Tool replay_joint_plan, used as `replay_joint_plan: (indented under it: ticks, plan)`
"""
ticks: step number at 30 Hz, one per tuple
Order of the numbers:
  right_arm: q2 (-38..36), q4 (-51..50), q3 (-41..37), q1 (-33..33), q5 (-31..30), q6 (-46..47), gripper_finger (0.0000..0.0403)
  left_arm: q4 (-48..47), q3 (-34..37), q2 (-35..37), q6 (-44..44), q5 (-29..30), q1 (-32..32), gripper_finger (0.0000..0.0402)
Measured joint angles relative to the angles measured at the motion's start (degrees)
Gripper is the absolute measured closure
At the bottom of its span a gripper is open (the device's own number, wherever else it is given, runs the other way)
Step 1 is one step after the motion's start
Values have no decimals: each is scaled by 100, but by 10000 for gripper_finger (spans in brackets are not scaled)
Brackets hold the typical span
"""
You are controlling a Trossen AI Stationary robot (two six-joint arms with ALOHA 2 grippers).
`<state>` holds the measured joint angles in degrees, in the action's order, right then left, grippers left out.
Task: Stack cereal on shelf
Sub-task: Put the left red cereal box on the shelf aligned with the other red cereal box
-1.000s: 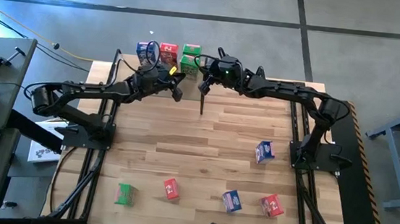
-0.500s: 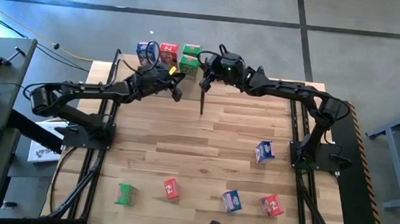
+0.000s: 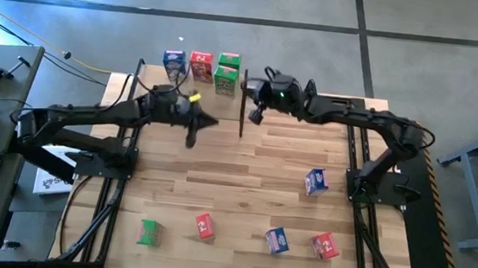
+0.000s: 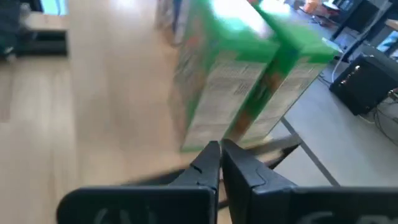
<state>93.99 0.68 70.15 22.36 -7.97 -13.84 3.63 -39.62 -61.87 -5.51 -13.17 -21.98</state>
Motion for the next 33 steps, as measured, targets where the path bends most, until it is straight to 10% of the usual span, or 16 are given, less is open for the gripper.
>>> replay_joint_plan:
  ticks: [15, 33]
  plan:
    - [-2817, 2152, -3126, -1191, -1215, 656, 403, -1598, -315, -85, -101, -501, 1936, 323]
    - [-3392, 2018, -3637, -1758, -1432, 712, 403, -2936, -1995, -2311, 85, 843, 4675, 142]
